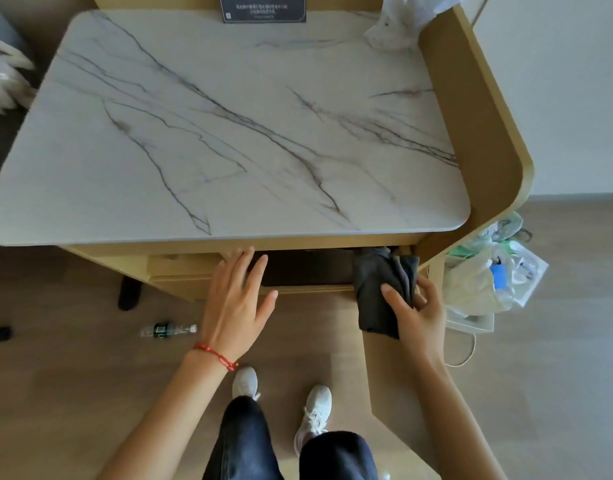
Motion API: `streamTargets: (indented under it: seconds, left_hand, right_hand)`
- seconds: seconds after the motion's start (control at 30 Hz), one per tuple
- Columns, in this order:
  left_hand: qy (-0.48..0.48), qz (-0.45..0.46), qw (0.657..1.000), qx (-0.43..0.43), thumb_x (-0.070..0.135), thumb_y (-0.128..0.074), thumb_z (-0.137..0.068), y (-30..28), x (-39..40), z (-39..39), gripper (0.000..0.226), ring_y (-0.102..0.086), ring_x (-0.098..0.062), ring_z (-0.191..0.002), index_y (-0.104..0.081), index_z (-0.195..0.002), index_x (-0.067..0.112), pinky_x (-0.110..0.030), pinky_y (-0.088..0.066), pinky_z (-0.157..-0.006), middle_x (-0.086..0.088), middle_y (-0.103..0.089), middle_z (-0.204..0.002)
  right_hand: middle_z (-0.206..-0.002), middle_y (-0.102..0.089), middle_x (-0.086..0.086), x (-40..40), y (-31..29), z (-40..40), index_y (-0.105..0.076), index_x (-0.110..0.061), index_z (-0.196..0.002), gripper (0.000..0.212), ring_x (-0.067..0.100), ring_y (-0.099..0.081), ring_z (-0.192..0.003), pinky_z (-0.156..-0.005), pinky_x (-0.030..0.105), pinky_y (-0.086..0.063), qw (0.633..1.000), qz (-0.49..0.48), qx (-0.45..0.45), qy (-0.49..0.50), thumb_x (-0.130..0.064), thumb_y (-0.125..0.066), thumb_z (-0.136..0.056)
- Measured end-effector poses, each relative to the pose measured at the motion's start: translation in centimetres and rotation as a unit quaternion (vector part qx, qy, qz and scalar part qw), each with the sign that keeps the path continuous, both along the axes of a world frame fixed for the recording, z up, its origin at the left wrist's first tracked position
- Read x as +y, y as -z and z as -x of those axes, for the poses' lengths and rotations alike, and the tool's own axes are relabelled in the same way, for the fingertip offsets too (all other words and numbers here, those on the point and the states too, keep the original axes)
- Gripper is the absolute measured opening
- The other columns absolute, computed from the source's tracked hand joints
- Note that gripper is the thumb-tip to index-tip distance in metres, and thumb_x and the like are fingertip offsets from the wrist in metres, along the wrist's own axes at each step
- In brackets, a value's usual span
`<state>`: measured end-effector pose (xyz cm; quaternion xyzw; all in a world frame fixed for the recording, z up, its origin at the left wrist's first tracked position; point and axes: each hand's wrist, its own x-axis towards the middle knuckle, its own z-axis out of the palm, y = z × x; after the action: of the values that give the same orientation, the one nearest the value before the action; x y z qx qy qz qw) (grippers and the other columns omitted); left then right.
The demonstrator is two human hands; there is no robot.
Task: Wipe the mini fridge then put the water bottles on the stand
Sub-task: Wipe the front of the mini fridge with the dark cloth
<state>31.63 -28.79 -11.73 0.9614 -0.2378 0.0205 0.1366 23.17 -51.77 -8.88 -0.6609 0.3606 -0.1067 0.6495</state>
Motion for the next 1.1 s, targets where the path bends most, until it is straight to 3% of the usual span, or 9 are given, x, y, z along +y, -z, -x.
streamTargets:
  seconds: [0.13,0.27,0.47,0.7,0.87,0.97,1.1]
  left_hand:
    - [0.01,0.007,1.0,-0.007,0.038,-0.036,-0.091,2.7,0.8,-0.6,0.05,-0.041,-0.034,-0.128,-0.049,-0.126,0.004,-0.052,-0.036,-0.104,-0.02,-0.05,-0.134]
    - [0.043,0.027,0.998,-0.035,0.035,-0.042,-0.09,6.2,1.1,-1.6,0.048,-0.037,-0.031,-0.13,-0.043,-0.129,0.007,-0.045,-0.029,-0.108,-0.02,-0.048,-0.136]
    - [0.075,0.014,0.996,-0.05,0.038,-0.038,-0.092,13.4,1.5,-3.6,0.049,-0.035,-0.03,-0.133,-0.039,-0.132,0.009,-0.047,-0.031,-0.108,-0.018,-0.045,-0.139]
    - [0.107,0.055,0.986,-0.115,0.032,-0.046,-0.089,23.5,1.3,-6.3,0.049,-0.03,-0.028,-0.135,-0.039,-0.132,0.01,-0.051,-0.031,-0.107,-0.018,-0.044,-0.14]
    - [0.123,0.097,0.971,-0.179,0.031,-0.044,-0.091,32.4,0.9,-9.2,0.046,-0.029,-0.027,-0.136,-0.042,-0.131,0.009,-0.048,-0.025,-0.111,-0.017,-0.044,-0.139]
    - [0.116,0.114,0.96,-0.229,0.03,-0.046,-0.091,36.9,1.1,-10.7,0.044,-0.031,-0.028,-0.135,-0.043,-0.129,0.008,-0.05,-0.026,-0.111,-0.017,-0.045,-0.138]
    - [0.113,0.115,0.942,-0.293,0.028,-0.048,-0.091,41.5,2.3,-12.3,0.045,-0.031,-0.03,-0.135,-0.044,-0.129,0.007,-0.051,-0.026,-0.111,-0.017,-0.045,-0.138]
  right_hand:
    - [-0.1,-0.063,0.003,0.8,2.4,0.1,-0.05,-0.019,-0.111,0.034,0.002,-0.064,-0.078,-0.052,0.01,-0.048,1.0,-0.004,-0.022,-0.012,-0.009,-0.066,-0.082]
    - [-0.098,-0.064,-0.006,1.7,6.4,-0.8,-0.052,-0.031,-0.103,0.036,0.001,-0.064,-0.086,-0.057,0.015,-0.052,0.999,0.021,-0.036,-0.017,-0.007,-0.067,-0.08]
    - [-0.104,-0.063,-0.005,2.4,13.7,-2.2,-0.05,-0.017,-0.114,0.039,0.002,-0.063,-0.093,-0.066,0.024,-0.057,0.998,0.026,-0.063,-0.017,-0.009,-0.066,-0.079]
    - [-0.1,-0.061,-0.012,1.8,23.6,-3.8,-0.05,-0.022,-0.11,0.037,-0.009,-0.06,-0.091,-0.061,0.013,-0.052,0.993,0.063,-0.101,-0.013,-0.009,-0.066,-0.079]
    - [-0.099,-0.067,-0.014,1.5,31.8,-6.6,-0.054,-0.028,-0.105,0.035,0.01,-0.064,-0.097,-0.074,0.031,-0.057,0.983,0.067,-0.165,-0.032,-0.021,-0.066,-0.073]
    - [-0.102,-0.066,-0.01,1.3,37.0,-8.9,-0.053,-0.031,-0.105,0.04,0.013,-0.063,-0.1,-0.08,0.037,-0.056,0.971,0.105,-0.212,-0.046,-0.019,-0.074,-0.073]
    - [-0.109,-0.061,-0.004,1.5,42.8,-11.7,-0.049,-0.036,-0.105,0.041,0.013,-0.061,-0.103,-0.085,0.04,-0.054,0.948,0.146,-0.28,-0.032,-0.02,-0.068,-0.073]
